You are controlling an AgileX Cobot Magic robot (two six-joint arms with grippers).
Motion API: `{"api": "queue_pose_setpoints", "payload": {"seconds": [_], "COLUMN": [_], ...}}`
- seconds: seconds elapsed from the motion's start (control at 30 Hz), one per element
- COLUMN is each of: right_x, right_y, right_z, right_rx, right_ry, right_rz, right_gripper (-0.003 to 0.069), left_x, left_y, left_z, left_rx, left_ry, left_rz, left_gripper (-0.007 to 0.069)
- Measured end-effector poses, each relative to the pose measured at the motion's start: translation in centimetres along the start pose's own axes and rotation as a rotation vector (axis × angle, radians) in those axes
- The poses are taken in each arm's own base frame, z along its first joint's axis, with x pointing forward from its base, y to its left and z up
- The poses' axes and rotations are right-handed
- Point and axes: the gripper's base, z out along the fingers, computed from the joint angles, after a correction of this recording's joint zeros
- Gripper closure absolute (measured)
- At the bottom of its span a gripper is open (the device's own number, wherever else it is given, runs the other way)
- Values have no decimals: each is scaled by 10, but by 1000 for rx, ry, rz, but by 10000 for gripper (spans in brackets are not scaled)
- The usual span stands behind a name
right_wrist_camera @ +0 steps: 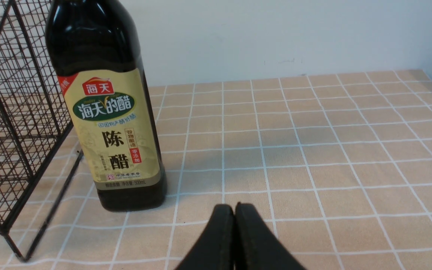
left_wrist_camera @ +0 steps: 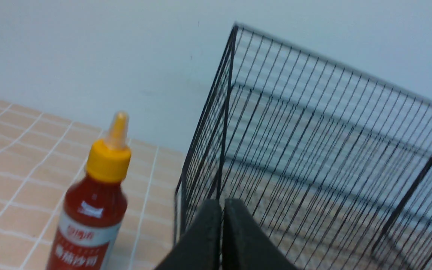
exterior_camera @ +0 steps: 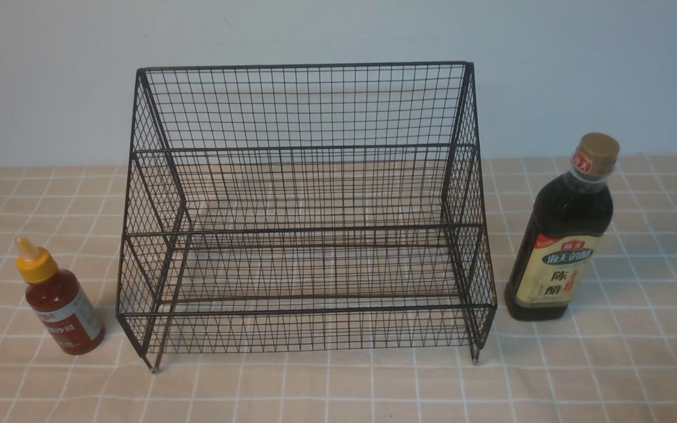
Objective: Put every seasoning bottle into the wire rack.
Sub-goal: Use the left arm to grab the condiment bottle closest to it
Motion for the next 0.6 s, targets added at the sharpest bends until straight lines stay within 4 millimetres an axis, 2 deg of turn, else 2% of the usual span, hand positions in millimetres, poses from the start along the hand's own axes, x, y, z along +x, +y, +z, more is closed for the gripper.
{"api": "queue_pose_setpoints", "payload": {"seconds": [0.17, 0.3, 0.33, 0.37, 0.43, 0.53, 0.6], "right_x": [0, 0, 0, 0, 0, 0, 0], "right_y": [0, 0, 0, 0, 0, 0, 0], "right_z": [0, 0, 0, 0, 0, 0, 0], "right_rx": [0, 0, 0, 0, 0, 0, 0], "right_ry": [0, 0, 0, 0, 0, 0, 0], "right_rz": [0, 0, 0, 0, 0, 0, 0], "right_gripper": [673, 673, 673, 673, 673, 673, 673], "left_x": [-29, -62, -83, -86, -108, -121, -117], "left_y": [-1, -19, -35, -37, -57, -74, -79], "left_z": [-4, -10, -8, -8, 3, 25, 43], "left_rx": [13, 64, 88, 89, 94, 74, 42], "left_ry": [-302, -382, -313, -301, -112, 225, 493], "left_rz": [-84, -49, 19, 30, 97, 150, 162], "left_gripper": [631, 631, 631, 631, 631, 631, 631]}}
